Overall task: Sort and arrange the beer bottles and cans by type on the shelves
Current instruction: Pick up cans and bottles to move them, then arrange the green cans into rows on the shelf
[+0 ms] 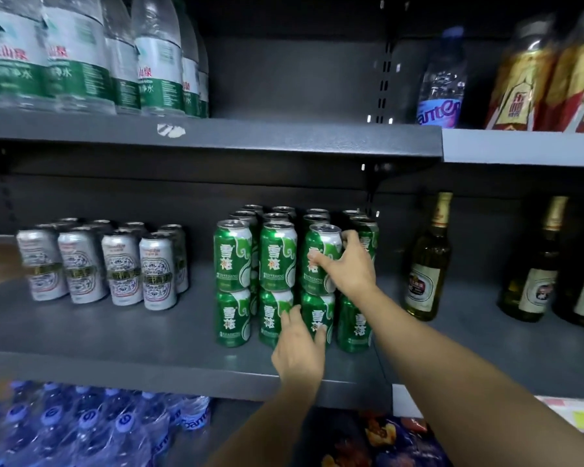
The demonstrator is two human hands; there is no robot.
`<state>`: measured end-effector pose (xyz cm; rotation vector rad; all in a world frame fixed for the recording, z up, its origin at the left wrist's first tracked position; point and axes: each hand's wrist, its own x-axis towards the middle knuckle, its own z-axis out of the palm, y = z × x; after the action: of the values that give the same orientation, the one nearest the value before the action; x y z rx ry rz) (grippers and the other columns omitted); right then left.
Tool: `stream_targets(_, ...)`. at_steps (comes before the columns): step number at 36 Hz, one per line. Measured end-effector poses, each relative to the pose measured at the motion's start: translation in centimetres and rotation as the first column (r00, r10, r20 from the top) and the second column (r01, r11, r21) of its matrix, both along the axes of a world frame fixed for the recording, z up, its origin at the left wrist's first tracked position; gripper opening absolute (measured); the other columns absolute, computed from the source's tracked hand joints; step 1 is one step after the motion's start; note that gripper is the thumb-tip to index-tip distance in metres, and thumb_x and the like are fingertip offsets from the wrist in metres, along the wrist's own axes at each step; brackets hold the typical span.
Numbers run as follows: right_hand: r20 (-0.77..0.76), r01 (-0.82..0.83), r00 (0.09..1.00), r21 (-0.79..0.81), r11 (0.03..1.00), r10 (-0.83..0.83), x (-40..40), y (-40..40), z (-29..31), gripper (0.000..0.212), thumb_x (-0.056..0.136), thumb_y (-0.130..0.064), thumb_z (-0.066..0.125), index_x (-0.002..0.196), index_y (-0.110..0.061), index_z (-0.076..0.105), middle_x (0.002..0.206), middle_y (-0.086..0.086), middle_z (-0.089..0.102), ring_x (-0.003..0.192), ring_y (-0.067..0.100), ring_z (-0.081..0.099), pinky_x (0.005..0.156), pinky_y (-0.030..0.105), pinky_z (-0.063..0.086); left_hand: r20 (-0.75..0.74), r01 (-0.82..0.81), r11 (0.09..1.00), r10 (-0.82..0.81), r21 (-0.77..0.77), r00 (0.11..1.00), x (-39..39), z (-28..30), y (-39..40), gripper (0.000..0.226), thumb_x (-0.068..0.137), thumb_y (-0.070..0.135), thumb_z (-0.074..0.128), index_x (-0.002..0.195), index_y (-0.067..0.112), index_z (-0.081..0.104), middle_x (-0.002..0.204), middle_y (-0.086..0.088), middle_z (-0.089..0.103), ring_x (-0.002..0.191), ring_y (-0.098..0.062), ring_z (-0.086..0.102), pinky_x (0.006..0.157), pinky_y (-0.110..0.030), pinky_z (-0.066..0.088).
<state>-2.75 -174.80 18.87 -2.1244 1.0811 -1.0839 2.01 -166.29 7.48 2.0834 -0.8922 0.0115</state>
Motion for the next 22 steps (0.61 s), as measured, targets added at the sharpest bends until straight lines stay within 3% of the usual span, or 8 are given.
stream_targets(7, -0.063, -0.012, 0.998, 0.005, 1.0, 0.012, 0.2, -0.4, -0.1, 0.078, 0.08, -0.054, 0.069, 0.138, -0.016, 0.035, 0.121, 0.008, 0.063, 0.108, 0.029, 0.06, 0.088, 0.043, 0.05, 0.003, -0.005, 1.0, 0.005, -0.002, 1.0, -0.3, -0.2, 0.2, 0.055, 0.098, 0.041, 0.049, 0.146, 0.022, 0.03, 0.145, 0.007, 0.04, 0.118, -0.013, 0.055, 0.09, -0.031, 0.046)
stream_targets(16, -0.023, -0.031, 0.999, -0.014, 0.999, 0.031, 0.5, -1.0, -1.5, 0.075, 0.079, -0.06, 0.065, 0.134, -0.019, 0.035, 0.118, 0.006, 0.064, 0.098, 0.031, 0.064, 0.084, 0.045, 0.052, -0.018, 0.035, 0.999, -0.035, -0.002, 0.999, -0.7, -1.4, 0.4, 0.058, 0.099, 0.04, 0.047, 0.149, 0.022, 0.024, 0.144, 0.008, 0.035, 0.119, -0.012, 0.053, 0.089, -0.029, 0.044)
stream_targets(22, -0.047, -0.038, 0.998, -0.047, 0.998, 0.036, 0.4, -1.2, -1.7, 0.081, 0.078, -0.064, 0.063, 0.14, -0.023, 0.03, 0.125, 0.006, 0.061, 0.098, 0.032, 0.065, 0.083, 0.045, 0.053, -0.012, 0.025, 0.999, -0.025, -0.046, 1.0, -0.7, -1.1, 0.4, 0.052, 0.098, 0.037, 0.049, 0.144, 0.021, 0.032, 0.14, 0.006, 0.041, 0.116, -0.015, 0.055, 0.087, -0.032, 0.046)
